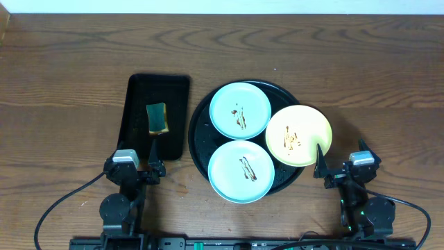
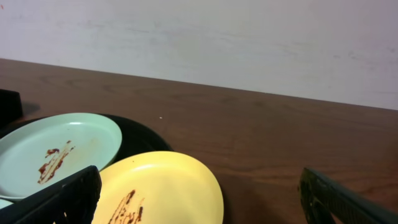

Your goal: Clean dirty plates on tray and stack at the side

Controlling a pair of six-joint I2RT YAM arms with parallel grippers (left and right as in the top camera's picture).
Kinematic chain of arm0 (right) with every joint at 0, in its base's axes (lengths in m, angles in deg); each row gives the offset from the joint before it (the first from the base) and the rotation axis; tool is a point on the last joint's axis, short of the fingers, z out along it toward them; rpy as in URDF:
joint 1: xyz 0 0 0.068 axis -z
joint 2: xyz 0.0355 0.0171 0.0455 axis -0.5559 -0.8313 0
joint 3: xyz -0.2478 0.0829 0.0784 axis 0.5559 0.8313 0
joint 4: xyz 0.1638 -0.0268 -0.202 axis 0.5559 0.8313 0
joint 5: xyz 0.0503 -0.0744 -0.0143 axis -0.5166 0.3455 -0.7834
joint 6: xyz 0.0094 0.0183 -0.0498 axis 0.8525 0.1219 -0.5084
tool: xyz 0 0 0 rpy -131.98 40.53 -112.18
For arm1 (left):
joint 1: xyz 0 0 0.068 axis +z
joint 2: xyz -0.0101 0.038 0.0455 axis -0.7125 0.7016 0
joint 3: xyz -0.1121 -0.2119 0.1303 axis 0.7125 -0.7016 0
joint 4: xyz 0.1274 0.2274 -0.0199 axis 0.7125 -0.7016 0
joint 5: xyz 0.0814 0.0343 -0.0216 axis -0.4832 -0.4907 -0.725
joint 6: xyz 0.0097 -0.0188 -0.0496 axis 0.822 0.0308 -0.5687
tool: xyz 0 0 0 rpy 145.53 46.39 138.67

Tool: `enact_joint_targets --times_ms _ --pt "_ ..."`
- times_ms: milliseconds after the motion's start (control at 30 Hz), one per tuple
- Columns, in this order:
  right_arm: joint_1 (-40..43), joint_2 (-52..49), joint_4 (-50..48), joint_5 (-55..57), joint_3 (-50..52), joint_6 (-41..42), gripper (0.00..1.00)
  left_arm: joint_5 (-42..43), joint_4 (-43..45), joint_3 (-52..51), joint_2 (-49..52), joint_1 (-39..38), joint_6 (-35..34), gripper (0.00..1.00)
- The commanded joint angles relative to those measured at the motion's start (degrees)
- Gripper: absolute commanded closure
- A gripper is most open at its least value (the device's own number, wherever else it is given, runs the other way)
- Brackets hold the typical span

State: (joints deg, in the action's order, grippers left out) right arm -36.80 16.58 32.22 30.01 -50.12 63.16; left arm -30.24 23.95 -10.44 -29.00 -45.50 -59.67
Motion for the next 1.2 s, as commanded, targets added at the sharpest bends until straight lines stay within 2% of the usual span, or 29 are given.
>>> enact_joint_targets --times_ms 0,400,567,733,933,1167 --pt "-0.3 0.3 0.2 0.3 0.1 -0.7 0.01 0.3 -2.4 -0.6 -0.3 0.2 -0.5 0.18" --pt "-0.3 0.2 0.4 1.9 0.1 0.6 0.01 0.3 -2.5 -0.6 0.2 0.2 -1.2 0.19" --pt "-0.3 -0.8 0.6 3.7 0.0 4.1 0.01 0.3 -4.0 0.3 3.1 0.1 -4.3 0.19" --pt "-0.3 -3.9 2.5 5.8 -1.6 5.4 0.01 0.3 -7.5 3.5 8.0 0.2 -4.3 0.19" --pt "-0.3 -11.4 10.8 5.7 -9.8 8.5 0.01 -0.8 -12.7 12.1 17.1 0.2 -4.2 0.19" --pt "-0.3 -25.0 17.5 5.6 -22.9 8.5 0.01 -0.7 -22.3 28.2 32.8 0.2 -3.6 0.19"
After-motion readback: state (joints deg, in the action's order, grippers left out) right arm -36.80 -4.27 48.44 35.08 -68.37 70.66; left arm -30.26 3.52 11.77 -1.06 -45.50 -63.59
